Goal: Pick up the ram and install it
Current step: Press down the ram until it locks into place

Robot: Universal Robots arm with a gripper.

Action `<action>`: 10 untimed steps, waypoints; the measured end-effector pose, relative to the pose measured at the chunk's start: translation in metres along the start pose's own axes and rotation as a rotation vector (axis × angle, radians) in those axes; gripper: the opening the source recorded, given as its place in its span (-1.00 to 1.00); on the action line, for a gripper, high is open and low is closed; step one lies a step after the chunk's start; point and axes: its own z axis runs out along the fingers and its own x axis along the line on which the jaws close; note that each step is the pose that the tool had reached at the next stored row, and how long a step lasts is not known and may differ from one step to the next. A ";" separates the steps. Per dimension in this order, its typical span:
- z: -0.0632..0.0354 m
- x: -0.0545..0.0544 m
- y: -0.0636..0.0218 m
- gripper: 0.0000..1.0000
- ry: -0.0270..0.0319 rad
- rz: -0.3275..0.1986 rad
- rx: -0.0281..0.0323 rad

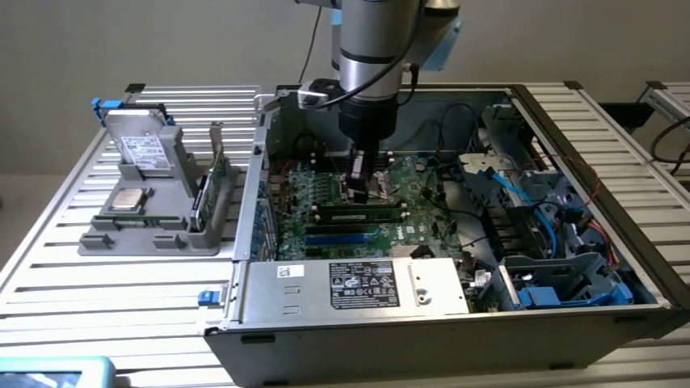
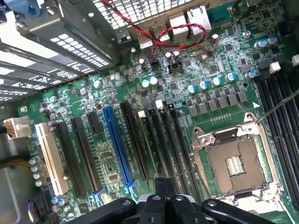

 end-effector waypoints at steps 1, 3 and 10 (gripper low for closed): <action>0.0000 0.000 0.0000 -0.79 0.0002 0.013 -0.0011; 0.0000 0.000 0.0000 -0.79 0.0004 0.038 -0.0035; 0.0000 0.000 0.0000 -0.79 -0.0018 0.125 -0.0105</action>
